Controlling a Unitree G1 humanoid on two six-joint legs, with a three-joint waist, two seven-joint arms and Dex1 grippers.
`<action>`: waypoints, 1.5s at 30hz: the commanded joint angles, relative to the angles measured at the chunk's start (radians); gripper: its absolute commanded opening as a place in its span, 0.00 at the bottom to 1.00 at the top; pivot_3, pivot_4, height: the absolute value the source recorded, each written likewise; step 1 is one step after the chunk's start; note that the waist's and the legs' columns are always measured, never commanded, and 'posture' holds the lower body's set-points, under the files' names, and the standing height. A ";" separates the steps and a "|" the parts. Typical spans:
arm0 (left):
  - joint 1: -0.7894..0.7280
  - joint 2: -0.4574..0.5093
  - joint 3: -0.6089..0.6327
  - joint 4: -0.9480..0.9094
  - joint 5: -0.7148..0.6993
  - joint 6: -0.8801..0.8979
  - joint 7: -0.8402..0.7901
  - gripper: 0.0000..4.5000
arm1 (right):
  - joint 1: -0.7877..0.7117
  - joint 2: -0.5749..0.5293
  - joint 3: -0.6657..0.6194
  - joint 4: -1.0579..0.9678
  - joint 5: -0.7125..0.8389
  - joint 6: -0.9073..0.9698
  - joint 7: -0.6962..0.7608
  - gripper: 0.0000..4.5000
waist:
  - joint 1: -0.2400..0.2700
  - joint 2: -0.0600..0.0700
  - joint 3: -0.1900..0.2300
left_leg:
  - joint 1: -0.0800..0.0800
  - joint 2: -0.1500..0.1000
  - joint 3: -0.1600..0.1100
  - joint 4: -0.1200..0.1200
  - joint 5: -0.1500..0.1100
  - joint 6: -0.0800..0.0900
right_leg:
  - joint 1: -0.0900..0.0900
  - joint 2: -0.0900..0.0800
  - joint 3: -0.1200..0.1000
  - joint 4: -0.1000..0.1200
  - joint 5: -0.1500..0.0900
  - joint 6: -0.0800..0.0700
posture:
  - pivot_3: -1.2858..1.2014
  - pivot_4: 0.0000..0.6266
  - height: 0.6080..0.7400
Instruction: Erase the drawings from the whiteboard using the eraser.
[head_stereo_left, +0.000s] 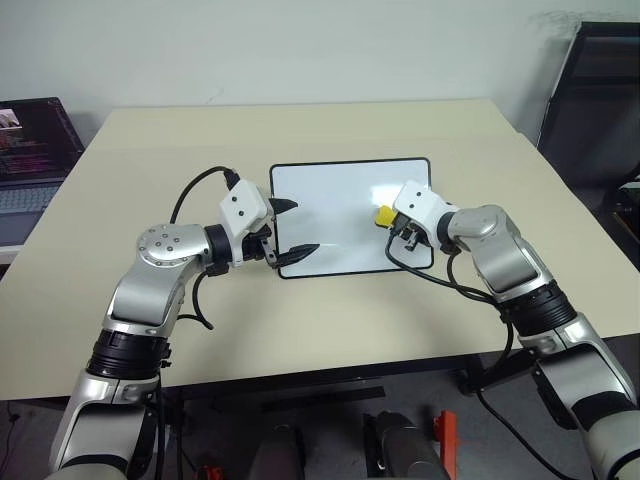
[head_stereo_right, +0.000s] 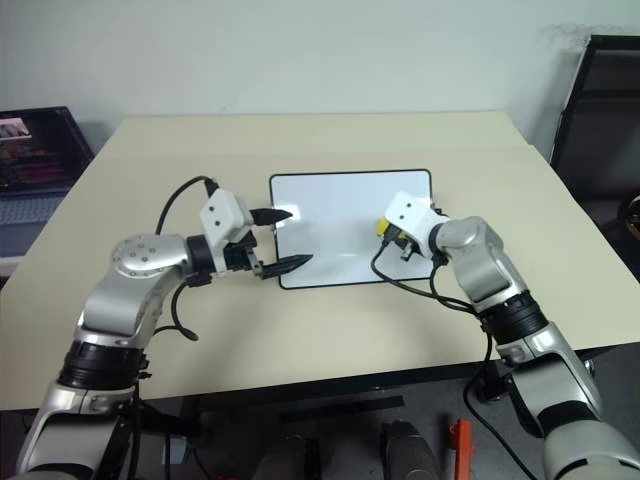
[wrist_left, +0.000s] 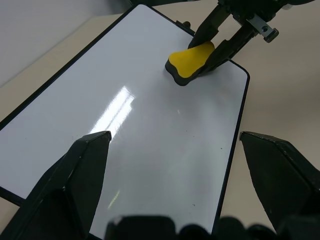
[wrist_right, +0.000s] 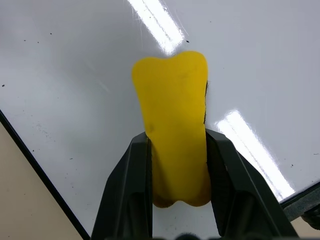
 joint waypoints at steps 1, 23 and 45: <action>-0.009 0.001 0.013 -0.014 0.001 -0.016 0.007 1.00 | 0.037 -0.053 -0.010 -0.031 -0.022 0.000 0.008 0.24 | 0.004 0.000 0.000 | 0.000 0.000 0.000 0.000 0.000 0.000 | 0.000 0.000 0.000 0.000 0.000 0.000 | 0.52 0.24 1.00; -0.033 -0.018 -0.002 0.003 0.005 -0.025 -0.006 1.00 | 0.222 -0.312 -0.171 -0.127 0.099 -0.098 0.138 0.24 | 0.034 -0.001 0.000 | 0.000 -0.001 0.000 0.001 0.000 0.000 | 0.001 -0.001 0.000 -0.002 -0.002 -0.003 | 0.52 0.24 1.00; -0.177 -0.409 -0.184 0.058 0.006 0.085 0.125 1.00 | -0.006 -0.263 -0.645 0.330 0.388 0.249 -0.240 0.24 | 0.046 0.001 0.001 | -0.002 -0.002 0.001 -0.001 0.000 0.000 | -0.001 -0.001 0.001 -0.002 -0.001 0.001 | 0.52 0.24 1.00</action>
